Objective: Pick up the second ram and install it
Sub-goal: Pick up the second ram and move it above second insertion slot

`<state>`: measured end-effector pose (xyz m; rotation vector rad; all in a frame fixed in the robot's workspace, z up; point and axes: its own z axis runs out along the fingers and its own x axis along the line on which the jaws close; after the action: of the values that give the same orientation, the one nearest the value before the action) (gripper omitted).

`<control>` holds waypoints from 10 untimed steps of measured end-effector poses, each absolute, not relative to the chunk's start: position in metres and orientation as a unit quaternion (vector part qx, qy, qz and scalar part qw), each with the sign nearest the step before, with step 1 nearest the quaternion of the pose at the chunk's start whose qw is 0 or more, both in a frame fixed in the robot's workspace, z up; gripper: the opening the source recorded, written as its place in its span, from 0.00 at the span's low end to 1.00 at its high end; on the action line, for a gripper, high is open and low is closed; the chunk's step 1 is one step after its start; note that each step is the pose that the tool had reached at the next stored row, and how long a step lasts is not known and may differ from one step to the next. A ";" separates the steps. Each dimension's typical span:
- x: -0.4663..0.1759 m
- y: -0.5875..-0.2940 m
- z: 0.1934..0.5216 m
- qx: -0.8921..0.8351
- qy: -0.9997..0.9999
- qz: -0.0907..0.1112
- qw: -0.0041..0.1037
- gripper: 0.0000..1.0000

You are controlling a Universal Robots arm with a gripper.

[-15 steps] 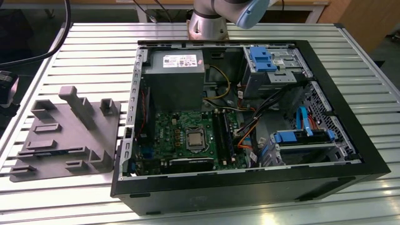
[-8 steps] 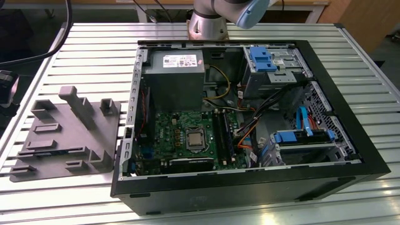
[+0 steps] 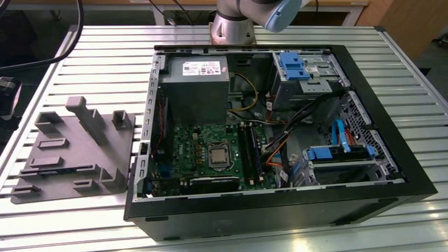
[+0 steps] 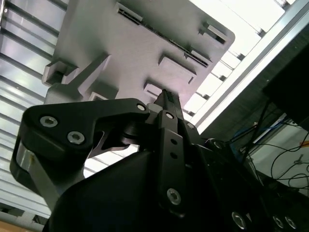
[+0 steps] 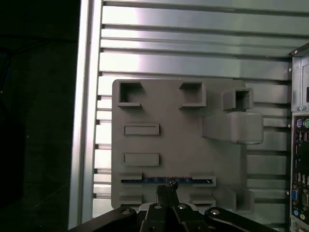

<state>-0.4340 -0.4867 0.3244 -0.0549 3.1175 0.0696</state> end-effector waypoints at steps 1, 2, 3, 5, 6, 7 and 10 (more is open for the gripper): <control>-0.434 -0.487 0.324 -0.023 0.999 0.022 0.011 0.11; -0.434 -0.487 0.324 -0.028 0.999 0.022 0.011 0.11; -0.434 -0.487 0.324 -0.035 0.999 0.023 0.011 0.11; -0.434 -0.487 0.324 -0.047 0.999 0.023 0.011 0.11; -0.434 -0.487 0.324 -0.053 0.998 0.023 0.011 0.11; -0.434 -0.487 0.324 -0.059 0.998 0.023 0.011 0.11; -0.434 -0.487 0.324 -0.077 0.997 0.023 0.010 0.11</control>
<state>-0.4340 -0.4867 0.3243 -0.2394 3.1114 0.0718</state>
